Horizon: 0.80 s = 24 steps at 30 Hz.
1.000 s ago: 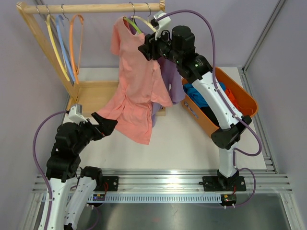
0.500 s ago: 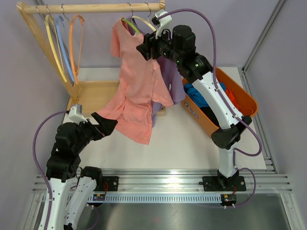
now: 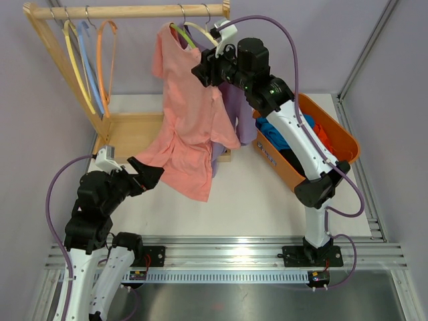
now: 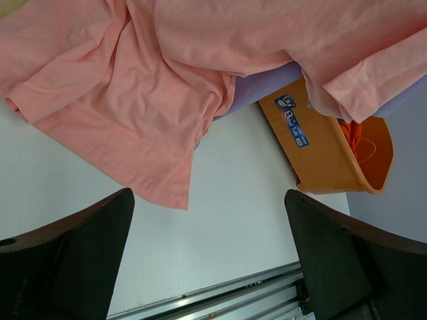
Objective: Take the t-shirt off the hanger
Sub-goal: Grab a hanger with a tshirt on it with the right arm
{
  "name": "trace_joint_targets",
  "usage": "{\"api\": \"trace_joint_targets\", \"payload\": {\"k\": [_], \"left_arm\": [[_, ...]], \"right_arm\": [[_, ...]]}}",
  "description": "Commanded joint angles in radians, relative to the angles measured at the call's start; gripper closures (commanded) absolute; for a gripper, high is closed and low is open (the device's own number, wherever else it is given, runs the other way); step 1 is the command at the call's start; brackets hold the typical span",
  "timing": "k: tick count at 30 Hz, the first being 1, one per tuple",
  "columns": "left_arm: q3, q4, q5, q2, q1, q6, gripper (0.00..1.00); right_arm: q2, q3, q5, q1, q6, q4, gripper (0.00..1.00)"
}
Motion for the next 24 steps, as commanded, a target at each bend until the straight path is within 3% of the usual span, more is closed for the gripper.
{"api": "trace_joint_targets", "payload": {"k": [1, 2, 3, 5, 12, 17, 19, 24], "left_arm": [[-0.008, 0.039, -0.007, -0.014, 0.004, -0.009, 0.01], [-0.008, 0.039, -0.008, -0.015, 0.004, -0.009, 0.01], [-0.011, 0.039, -0.011, -0.018, 0.004, -0.01, 0.01], [-0.012, 0.04, -0.011, -0.024, 0.004, -0.012, 0.01], [-0.012, 0.042, -0.01, -0.018, 0.004, -0.012, 0.01], [-0.012, 0.042, -0.01, -0.017, 0.004, -0.012, 0.01], [-0.014, 0.042, -0.01, -0.017, 0.004, -0.013, 0.01], [-0.017, 0.042, -0.008, -0.023, 0.004, -0.015, 0.01]], "right_arm": [[-0.047, 0.007, 0.001, 0.004, 0.01, 0.009, 0.65], [-0.047, 0.009, 0.0, 0.003, 0.01, 0.009, 0.71], [-0.048, 0.012, -0.002, 0.004, 0.007, 0.01, 0.87], [-0.047, 0.024, -0.002, 0.006, 0.004, 0.006, 1.0], [-0.051, 0.05, -0.016, 0.004, -0.019, 0.009, 1.0], [-0.07, 0.049, -0.019, 0.004, 0.005, 0.015, 0.48], [-0.079, 0.042, -0.026, 0.004, 0.013, 0.01, 0.43], [-0.102, 0.016, -0.028, 0.004, 0.054, -0.006, 0.4]]}}
